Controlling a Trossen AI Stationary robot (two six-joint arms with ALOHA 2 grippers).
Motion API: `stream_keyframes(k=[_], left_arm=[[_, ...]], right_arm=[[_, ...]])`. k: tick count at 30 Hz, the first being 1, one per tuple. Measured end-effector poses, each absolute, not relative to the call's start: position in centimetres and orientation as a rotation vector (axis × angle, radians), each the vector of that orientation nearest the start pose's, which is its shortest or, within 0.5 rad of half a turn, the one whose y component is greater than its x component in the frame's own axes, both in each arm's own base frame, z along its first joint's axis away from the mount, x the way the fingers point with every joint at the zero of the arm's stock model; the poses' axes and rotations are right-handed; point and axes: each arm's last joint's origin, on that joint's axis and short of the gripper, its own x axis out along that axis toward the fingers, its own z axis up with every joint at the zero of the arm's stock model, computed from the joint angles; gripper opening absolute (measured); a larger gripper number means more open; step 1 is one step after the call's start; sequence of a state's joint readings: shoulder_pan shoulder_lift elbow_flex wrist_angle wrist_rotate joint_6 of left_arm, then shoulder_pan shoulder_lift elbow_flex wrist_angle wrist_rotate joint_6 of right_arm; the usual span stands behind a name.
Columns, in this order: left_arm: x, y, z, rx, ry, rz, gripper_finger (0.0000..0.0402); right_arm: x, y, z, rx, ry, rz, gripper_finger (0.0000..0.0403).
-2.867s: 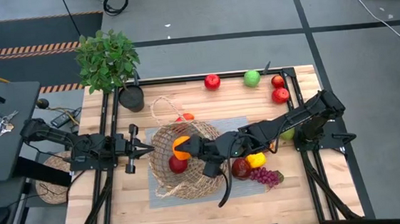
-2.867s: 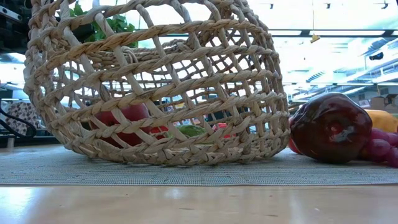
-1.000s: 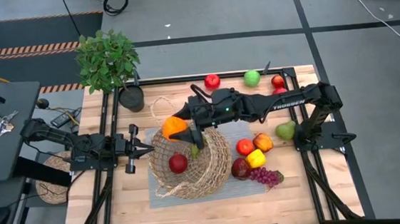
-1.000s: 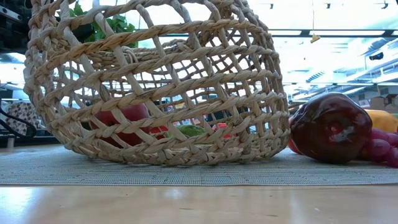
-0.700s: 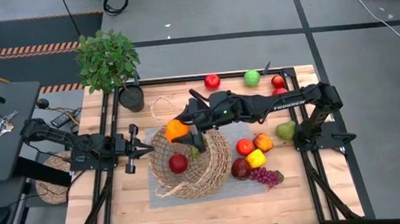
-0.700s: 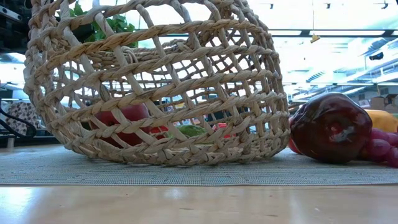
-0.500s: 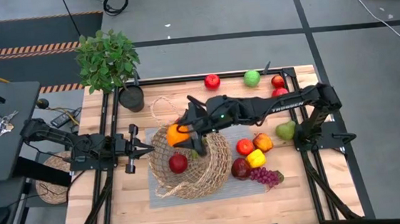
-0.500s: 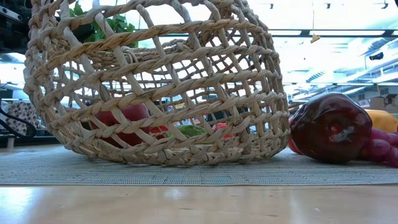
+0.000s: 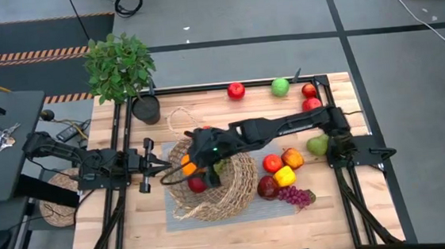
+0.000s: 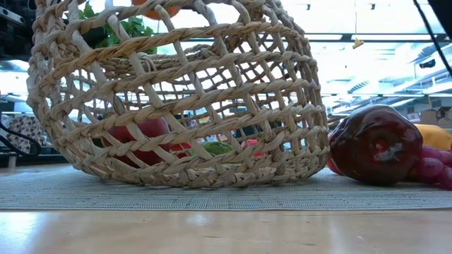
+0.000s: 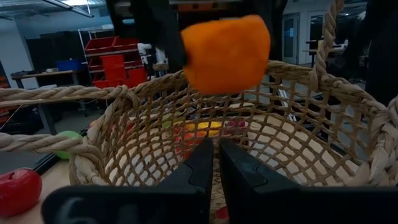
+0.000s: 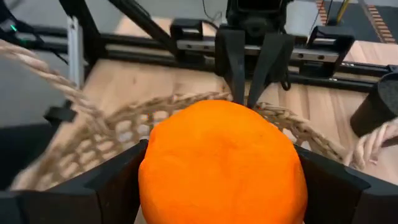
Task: Build produce basket
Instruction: Put the orange into the brown woven basket
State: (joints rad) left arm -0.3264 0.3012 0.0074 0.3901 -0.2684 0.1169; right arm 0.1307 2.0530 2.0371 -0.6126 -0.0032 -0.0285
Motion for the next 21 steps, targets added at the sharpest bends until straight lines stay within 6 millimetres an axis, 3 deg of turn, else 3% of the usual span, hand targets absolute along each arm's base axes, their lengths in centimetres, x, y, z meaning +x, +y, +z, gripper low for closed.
stream_keyframes(k=[13,21], left_arm=[[11.1,-3.0,17.7,0.089,-0.093,-0.053,0.0033],[11.1,-3.0,17.7,0.089,-0.095,-0.052,0.0031]], right_arm=[[48.4,6.3,29.5,-0.59,0.744,0.221,0.0346],[48.8,6.6,26.4,-0.723,0.842,0.32,0.0346]])
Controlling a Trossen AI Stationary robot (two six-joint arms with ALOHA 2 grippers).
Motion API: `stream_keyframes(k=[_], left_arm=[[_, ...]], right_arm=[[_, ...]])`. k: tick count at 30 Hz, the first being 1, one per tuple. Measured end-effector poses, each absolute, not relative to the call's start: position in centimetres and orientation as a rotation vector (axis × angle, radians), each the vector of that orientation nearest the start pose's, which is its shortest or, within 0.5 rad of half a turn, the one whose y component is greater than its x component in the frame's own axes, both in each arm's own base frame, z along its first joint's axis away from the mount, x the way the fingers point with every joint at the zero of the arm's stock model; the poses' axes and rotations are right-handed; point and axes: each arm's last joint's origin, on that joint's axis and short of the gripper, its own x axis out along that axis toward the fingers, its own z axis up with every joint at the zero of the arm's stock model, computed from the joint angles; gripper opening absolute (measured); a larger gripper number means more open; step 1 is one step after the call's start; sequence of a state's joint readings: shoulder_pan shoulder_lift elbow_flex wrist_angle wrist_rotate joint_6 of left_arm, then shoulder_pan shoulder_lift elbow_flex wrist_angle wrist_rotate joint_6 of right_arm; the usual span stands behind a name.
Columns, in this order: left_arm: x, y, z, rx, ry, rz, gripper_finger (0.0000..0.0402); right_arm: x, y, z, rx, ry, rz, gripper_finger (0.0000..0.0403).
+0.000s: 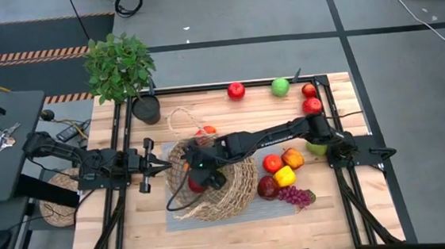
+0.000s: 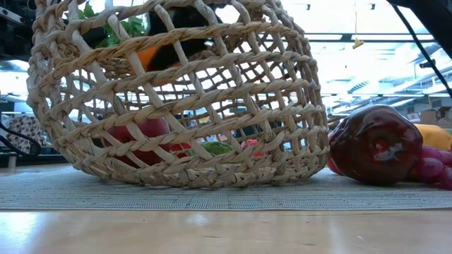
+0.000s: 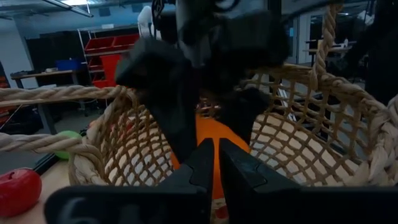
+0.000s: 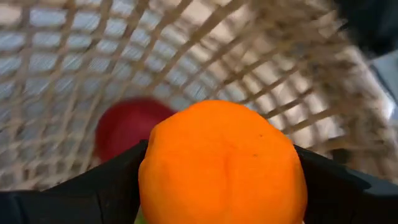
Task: Build produce basket
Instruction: Put the orange into the brown woven basket, then put the red apple into the brown woven basket
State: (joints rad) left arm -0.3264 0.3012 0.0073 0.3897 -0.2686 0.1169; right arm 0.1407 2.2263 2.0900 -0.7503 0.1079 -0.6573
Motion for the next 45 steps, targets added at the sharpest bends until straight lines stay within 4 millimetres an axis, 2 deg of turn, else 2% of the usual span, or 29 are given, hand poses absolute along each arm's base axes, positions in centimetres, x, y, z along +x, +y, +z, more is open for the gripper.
stream_keyframes(k=[11,19,24,30,35,39,45], left_arm=[[11.1,-3.0,17.7,0.089,-0.095,-0.053,0.0036],[11.1,-3.0,17.7,0.089,-0.095,-0.053,0.0028],[11.1,-3.0,17.7,0.089,-0.095,-0.052,0.0032],[11.1,-3.0,17.7,0.089,-0.095,-0.053,0.0035],[11.1,-3.0,17.7,0.088,-0.096,-0.053,0.0028],[11.1,-3.0,17.7,0.088,-0.096,-0.052,0.003],[11.1,-3.0,17.7,0.089,-0.095,-0.052,0.0036]], right_arm=[[48.2,6.6,25.9,-0.663,0.923,0.325,0.0347],[48.2,6.6,26.0,-0.645,0.928,0.304,0.0395],[48.2,7.0,26.5,-0.688,0.911,0.251,0.039],[48.2,7.7,30.2,-0.767,0.816,0.1,0.0389],[47.7,7.3,33.8,-0.739,0.747,0.019,0.0388],[46.6,5.9,36.5,-0.658,0.695,-0.004,0.0388],[44.1,2.8,39.8,-0.509,0.683,-0.054,0.0388]])
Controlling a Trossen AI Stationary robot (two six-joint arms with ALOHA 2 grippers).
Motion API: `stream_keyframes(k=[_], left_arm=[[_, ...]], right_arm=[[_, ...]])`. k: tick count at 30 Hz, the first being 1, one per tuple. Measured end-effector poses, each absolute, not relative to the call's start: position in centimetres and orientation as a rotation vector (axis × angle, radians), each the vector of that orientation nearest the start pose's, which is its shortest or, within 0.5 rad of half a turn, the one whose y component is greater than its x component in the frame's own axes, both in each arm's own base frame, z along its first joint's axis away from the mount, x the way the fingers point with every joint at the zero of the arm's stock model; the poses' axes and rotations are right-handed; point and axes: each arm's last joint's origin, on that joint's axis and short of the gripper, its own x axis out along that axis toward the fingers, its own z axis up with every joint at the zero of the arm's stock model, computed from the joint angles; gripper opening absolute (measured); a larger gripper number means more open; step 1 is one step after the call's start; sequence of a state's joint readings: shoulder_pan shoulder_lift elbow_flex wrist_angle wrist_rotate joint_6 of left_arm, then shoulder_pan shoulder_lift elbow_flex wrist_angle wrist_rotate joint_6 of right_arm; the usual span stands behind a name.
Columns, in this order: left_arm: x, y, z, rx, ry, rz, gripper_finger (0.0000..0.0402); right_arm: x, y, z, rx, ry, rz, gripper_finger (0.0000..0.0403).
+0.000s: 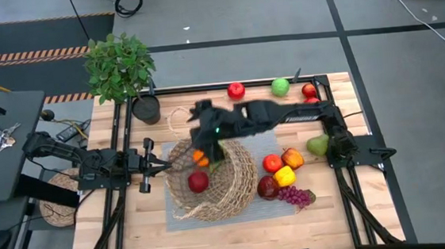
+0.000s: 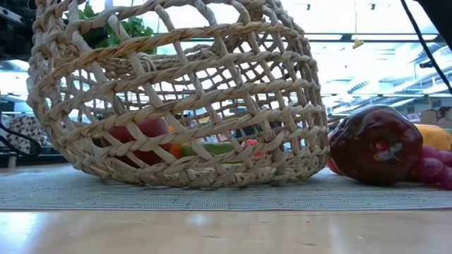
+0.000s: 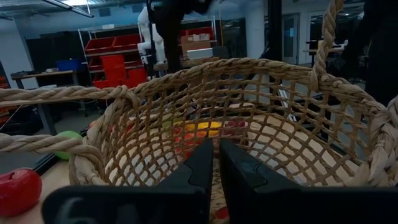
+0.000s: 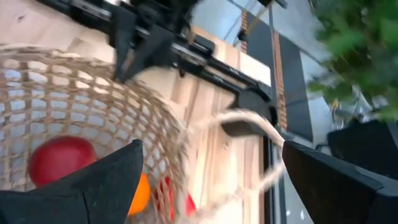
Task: Build produce basket
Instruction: Put the red apple into the brown woven basket
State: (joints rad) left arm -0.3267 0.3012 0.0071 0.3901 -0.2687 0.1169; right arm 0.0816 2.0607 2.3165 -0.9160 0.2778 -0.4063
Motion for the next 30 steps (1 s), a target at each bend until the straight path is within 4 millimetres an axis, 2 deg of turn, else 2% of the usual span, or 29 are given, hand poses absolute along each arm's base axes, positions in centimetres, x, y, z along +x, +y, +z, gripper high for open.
stream_keyframes(k=[7,15,30], left_arm=[[11.1,-3.0,17.7,0.089,-0.095,-0.053,0.0028],[11.1,-3.0,17.7,0.089,-0.096,-0.052,0.0036],[11.1,-3.0,17.8,0.088,-0.096,-0.052,0.0034]], right_arm=[[42.2,-0.1,40.8,-0.436,0.753,-0.11,0.0374],[41.1,-3.1,40.0,-0.366,0.896,-0.174,0.0349],[39.6,-7.1,39.6,-0.28,1.006,-0.293,0.0348]])
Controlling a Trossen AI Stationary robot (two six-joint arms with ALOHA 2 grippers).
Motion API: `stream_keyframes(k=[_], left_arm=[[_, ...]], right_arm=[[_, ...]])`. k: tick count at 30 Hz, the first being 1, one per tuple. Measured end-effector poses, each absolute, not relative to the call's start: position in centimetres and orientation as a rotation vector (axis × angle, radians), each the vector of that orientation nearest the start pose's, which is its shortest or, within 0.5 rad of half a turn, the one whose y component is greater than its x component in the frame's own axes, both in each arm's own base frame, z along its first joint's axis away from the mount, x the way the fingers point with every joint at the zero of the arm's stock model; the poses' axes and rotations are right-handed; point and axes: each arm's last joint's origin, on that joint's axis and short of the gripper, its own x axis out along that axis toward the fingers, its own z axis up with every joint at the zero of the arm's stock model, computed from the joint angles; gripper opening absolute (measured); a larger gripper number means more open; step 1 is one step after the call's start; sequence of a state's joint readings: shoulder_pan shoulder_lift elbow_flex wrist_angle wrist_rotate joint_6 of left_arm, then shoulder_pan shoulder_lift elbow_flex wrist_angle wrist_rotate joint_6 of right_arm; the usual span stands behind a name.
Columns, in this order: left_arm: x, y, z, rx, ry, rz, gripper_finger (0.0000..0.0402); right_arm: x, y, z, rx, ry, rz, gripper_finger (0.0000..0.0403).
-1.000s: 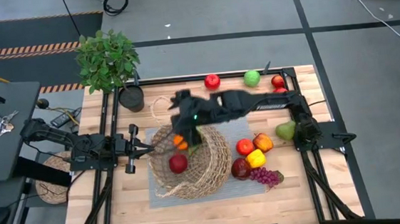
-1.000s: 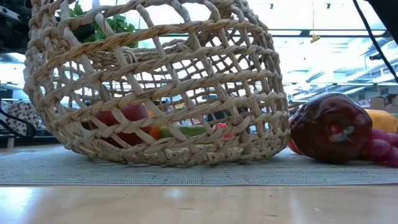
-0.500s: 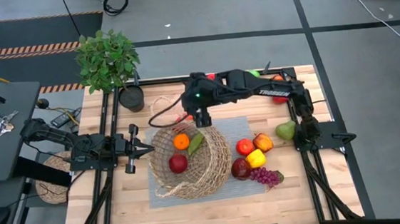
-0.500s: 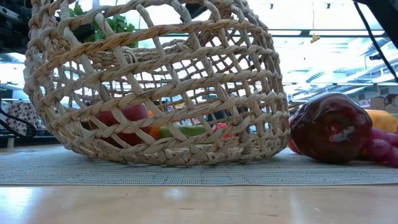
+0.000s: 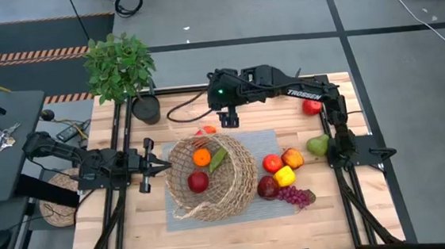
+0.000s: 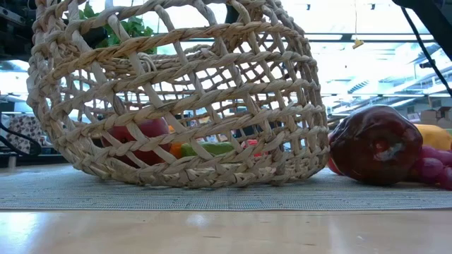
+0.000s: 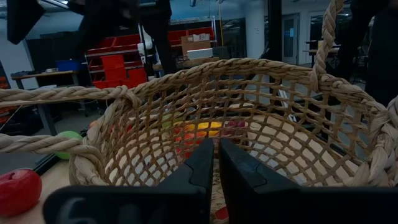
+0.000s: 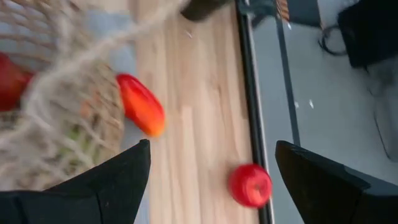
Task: Build produce basket
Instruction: Put the red apple into the brown woven basket
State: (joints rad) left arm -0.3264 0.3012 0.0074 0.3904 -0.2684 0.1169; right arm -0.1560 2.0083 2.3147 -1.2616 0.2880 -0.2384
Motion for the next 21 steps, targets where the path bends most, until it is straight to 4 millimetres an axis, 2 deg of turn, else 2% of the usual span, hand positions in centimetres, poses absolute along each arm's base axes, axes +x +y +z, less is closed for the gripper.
stream_keyframes(k=[4,12,21], left_arm=[[11.1,-3.0,17.7,0.089,-0.096,-0.053,0.0035],[11.1,-3.0,17.7,0.089,-0.096,-0.053,0.0028],[11.1,-3.0,17.7,0.089,-0.095,-0.053,0.0034]], right_arm=[[39.3,-9.1,38.4,-0.278,1.074,-0.379,0.0348],[37.9,-15.5,35.1,-0.232,1.2,-0.432,0.0348],[34.9,-23.4,32.0,-0.016,1.168,-0.468,0.0348]])
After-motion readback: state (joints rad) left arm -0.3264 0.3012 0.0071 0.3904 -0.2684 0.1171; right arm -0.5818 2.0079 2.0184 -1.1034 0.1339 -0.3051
